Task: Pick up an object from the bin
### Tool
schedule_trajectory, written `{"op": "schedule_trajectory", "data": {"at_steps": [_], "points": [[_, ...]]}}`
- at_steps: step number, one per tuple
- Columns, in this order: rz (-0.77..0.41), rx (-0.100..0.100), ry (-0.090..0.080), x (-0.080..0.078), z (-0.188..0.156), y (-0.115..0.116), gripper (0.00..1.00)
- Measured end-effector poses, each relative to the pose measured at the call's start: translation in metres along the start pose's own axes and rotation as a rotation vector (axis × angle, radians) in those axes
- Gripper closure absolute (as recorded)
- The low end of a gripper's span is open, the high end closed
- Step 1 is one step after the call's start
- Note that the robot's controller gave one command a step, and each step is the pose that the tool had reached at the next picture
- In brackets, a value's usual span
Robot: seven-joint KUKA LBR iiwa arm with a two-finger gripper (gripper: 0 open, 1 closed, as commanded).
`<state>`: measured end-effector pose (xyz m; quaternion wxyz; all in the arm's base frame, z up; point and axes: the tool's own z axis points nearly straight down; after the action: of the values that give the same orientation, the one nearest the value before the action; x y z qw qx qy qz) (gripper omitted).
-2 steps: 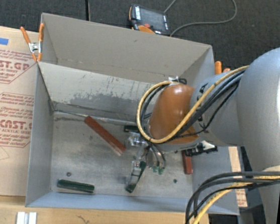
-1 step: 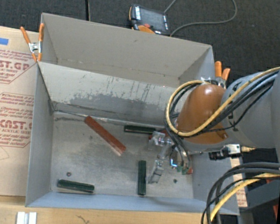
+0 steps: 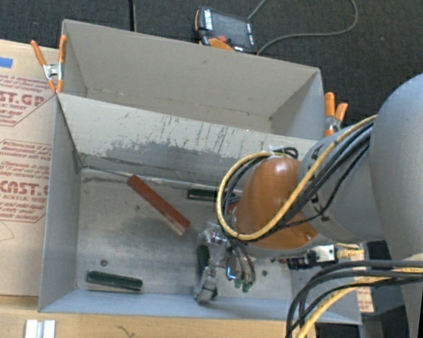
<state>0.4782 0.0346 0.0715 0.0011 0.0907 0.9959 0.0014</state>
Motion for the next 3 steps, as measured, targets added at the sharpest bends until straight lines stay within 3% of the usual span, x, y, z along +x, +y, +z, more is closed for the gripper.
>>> {"op": "schedule_trajectory", "data": {"at_steps": [1,2,3], "points": [[0.107,0.006,-0.003,-0.071,-0.021,-0.091,0.0],[0.2,0.002,0.006,-0.026,-0.005,-0.04,0.0],[0.436,0.003,0.002,-0.031,0.002,-0.009,0.0]]}}
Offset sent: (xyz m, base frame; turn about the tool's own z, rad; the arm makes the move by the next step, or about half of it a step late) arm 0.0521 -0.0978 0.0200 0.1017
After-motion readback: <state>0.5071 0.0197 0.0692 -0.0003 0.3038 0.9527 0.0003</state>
